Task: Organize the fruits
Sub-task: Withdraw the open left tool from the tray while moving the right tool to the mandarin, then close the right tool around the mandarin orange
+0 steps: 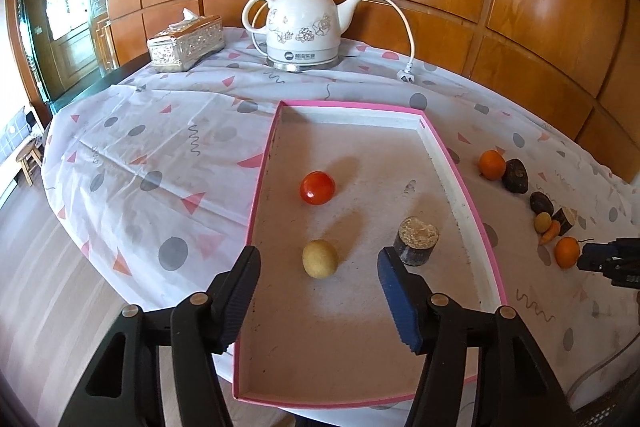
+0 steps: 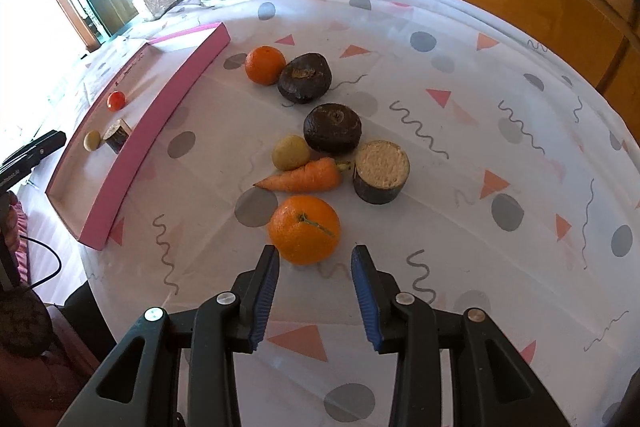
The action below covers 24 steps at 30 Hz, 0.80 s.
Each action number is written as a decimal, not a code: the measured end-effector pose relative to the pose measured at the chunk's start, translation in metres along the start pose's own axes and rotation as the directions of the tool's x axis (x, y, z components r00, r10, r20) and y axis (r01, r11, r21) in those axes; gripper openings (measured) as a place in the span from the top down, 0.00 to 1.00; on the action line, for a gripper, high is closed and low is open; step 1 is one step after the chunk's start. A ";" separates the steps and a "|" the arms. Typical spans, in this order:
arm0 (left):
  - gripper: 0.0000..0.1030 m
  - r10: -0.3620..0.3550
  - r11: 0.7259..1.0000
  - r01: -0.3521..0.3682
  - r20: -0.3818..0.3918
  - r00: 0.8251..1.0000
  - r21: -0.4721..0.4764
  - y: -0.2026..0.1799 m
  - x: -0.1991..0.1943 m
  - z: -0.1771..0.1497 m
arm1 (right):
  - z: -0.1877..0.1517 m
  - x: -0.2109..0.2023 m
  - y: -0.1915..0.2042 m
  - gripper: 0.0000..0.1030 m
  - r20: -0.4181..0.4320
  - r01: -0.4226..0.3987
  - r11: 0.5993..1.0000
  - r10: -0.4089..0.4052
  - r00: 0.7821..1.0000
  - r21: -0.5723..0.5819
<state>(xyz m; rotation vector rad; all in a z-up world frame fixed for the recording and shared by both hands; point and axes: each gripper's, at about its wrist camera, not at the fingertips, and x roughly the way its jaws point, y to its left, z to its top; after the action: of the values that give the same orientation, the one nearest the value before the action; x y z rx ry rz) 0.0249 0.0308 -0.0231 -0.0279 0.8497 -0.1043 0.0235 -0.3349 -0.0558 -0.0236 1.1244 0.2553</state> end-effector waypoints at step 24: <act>0.34 0.047 0.991 -0.044 0.020 0.999 -0.123 0.034 -0.012 -0.008 | 0.006 0.018 0.024 0.62 -0.003 0.102 0.994 -0.102 0.995 -0.027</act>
<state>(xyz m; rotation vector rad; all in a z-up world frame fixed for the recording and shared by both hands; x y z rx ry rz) 0.0142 0.0657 -0.0218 -0.1250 0.8330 -0.0088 0.0314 -0.3071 -0.0665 -0.1054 1.1209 0.1790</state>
